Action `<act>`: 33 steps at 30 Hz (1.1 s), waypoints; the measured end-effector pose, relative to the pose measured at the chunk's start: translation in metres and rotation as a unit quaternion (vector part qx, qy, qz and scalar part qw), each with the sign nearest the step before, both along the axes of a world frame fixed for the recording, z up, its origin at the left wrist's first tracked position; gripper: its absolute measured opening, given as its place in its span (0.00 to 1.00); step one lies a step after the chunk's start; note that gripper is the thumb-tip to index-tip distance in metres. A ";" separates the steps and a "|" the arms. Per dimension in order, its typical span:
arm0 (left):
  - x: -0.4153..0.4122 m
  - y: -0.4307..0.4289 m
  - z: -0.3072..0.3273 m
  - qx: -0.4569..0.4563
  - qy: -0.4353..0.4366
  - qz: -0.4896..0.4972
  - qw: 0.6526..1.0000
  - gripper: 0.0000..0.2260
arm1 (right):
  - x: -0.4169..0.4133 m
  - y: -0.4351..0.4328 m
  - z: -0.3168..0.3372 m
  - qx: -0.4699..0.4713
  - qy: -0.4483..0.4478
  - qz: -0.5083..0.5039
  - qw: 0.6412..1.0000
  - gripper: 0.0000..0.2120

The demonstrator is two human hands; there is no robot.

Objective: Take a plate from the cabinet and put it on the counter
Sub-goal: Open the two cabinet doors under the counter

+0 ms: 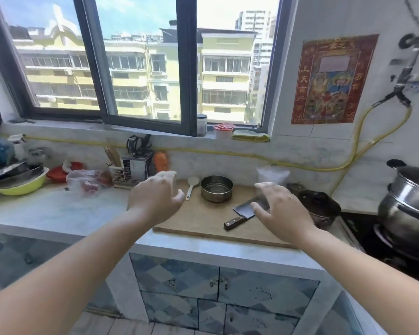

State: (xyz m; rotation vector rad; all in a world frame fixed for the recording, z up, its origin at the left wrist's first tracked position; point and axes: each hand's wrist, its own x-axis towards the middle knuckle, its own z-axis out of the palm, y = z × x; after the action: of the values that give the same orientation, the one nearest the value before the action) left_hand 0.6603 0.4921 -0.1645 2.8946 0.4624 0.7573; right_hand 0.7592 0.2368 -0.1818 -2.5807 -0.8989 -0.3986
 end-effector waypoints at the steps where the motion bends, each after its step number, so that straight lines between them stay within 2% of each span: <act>1: 0.009 0.011 -0.012 -0.001 0.016 -0.004 1.000 0.23 | 0.007 0.009 -0.011 -0.006 0.011 -0.010 1.000 0.25; 7: 0.057 0.068 -0.101 -0.016 0.129 -0.038 0.991 0.23 | 0.034 0.046 -0.092 -0.006 0.098 -0.086 0.991 0.25; 12: 0.073 0.086 -0.192 -0.007 0.215 -0.063 0.975 0.21 | 0.040 0.050 -0.179 0.018 0.152 -0.134 0.979 0.20; 17: 0.076 0.087 -0.287 -0.059 0.276 -0.075 0.956 0.19 | 0.039 0.045 -0.275 -0.010 0.219 -0.165 0.962 0.21; 23: 0.091 0.074 -0.392 -0.144 0.343 -0.035 0.927 0.20 | 0.046 0.044 -0.379 -0.019 0.282 -0.172 0.944 0.21; 28: 0.116 0.056 -0.460 -0.179 0.354 -0.026 0.917 0.21 | 0.059 0.050 -0.450 -0.021 0.318 -0.162 0.934 0.22; 33: 0.147 0.035 -0.516 -0.259 0.325 -0.003 0.909 0.24 | 0.086 0.062 -0.504 0.010 0.337 -0.154 0.929 0.22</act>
State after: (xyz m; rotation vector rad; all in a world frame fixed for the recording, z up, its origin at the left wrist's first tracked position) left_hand 0.8073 0.5274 -0.6808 2.5453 0.5969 -0.3351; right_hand 0.8449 0.2993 -0.6856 -2.5530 -0.2437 0.3927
